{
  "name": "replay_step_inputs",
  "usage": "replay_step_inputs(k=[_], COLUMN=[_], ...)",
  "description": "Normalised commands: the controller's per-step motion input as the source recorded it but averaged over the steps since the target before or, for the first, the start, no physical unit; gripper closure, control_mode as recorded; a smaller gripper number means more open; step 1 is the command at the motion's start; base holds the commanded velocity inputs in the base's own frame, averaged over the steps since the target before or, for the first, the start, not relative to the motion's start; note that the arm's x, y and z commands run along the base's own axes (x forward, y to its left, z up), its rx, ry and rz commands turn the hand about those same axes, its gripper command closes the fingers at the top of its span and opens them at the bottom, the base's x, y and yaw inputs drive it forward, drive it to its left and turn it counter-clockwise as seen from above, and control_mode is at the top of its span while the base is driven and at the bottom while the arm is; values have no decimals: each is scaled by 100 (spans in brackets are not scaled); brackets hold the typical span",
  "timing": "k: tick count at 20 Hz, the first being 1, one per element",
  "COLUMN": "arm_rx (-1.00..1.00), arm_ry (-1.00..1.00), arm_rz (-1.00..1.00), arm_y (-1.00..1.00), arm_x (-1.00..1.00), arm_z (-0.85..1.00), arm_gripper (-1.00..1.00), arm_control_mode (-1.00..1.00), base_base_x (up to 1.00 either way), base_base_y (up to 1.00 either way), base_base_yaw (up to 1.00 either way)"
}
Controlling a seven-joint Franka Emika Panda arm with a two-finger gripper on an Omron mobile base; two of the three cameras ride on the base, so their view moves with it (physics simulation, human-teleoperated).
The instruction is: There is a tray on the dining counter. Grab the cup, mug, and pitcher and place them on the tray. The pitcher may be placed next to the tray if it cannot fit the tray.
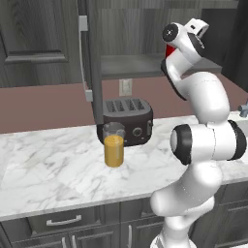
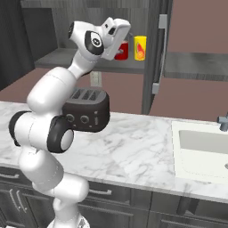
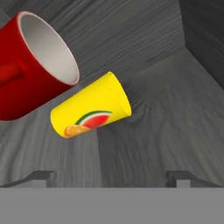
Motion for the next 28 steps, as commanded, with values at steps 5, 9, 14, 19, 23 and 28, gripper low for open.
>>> replay_step_inputs(k=[5, 9, 14, 19, 23, 28], arm_rx=[-2, -3, -4, -3, -3, -3], arm_ry=[0, 1, 2, 5, 7, 8], arm_rz=[0, 0, 0, 2, 2, 2], arm_y=[-9, -5, 0, -1, -4, -4], arm_x=[11, 13, 11, 16, 25, 28], arm_z=[0, 0, 0, 0, 0, 0], arm_gripper=[-100, -100, -100, -100, -100, -100], arm_control_mode=[-100, -100, -100, -100, -100, -100], base_base_x=[0, 0, 0, 0, 0, 0], base_base_y=[0, 0, 0, 0, 0, 0], base_base_yaw=[0, 0, 0, 0, 0, 0])
